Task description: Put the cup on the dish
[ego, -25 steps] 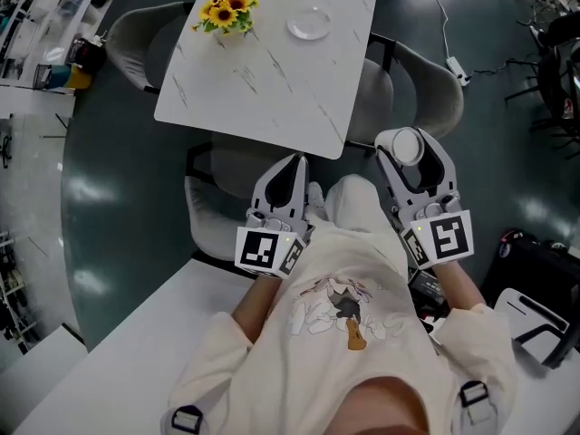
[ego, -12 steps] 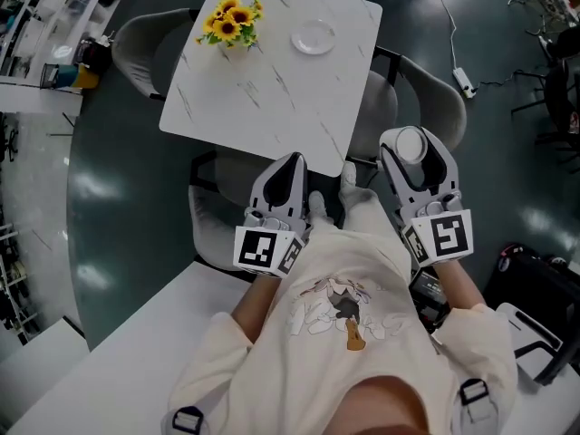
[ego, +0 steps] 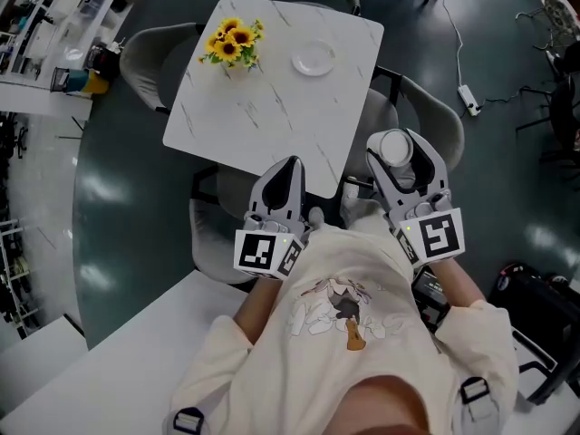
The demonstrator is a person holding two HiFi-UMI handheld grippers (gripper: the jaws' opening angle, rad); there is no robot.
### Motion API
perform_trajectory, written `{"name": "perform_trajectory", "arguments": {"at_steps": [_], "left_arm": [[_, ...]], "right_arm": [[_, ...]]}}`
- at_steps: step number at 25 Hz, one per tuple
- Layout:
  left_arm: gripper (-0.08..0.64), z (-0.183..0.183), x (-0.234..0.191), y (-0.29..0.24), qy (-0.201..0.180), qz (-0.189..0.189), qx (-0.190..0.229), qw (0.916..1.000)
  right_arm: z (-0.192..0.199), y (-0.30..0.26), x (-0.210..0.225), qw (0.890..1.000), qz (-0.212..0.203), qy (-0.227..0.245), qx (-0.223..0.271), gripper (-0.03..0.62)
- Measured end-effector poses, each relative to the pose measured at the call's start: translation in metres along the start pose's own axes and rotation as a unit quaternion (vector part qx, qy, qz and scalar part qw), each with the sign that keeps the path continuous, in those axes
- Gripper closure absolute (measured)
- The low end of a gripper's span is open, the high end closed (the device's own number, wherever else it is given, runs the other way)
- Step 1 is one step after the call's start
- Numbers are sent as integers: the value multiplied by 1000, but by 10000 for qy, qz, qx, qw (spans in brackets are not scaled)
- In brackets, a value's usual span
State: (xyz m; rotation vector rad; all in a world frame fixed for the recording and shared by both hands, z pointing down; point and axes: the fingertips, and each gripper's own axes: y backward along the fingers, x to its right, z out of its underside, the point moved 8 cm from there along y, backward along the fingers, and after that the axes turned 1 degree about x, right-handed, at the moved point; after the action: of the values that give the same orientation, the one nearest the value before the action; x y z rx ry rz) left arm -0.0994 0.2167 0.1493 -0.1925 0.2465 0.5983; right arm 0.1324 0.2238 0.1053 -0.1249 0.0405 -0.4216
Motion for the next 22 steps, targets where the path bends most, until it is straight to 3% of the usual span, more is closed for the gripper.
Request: {"name": "perform_trajectory", "arguments": {"at_steps": [14,22], "left_arm": [[555,5,35,-60,-53,-345,92,9993],[555,3,45,-71,-13,-610,151,9980]], "right_arm": [[9,-17,74,9992,-383,28,104,331],[17,-32,87,9980,-629,-73,89,331]]}}
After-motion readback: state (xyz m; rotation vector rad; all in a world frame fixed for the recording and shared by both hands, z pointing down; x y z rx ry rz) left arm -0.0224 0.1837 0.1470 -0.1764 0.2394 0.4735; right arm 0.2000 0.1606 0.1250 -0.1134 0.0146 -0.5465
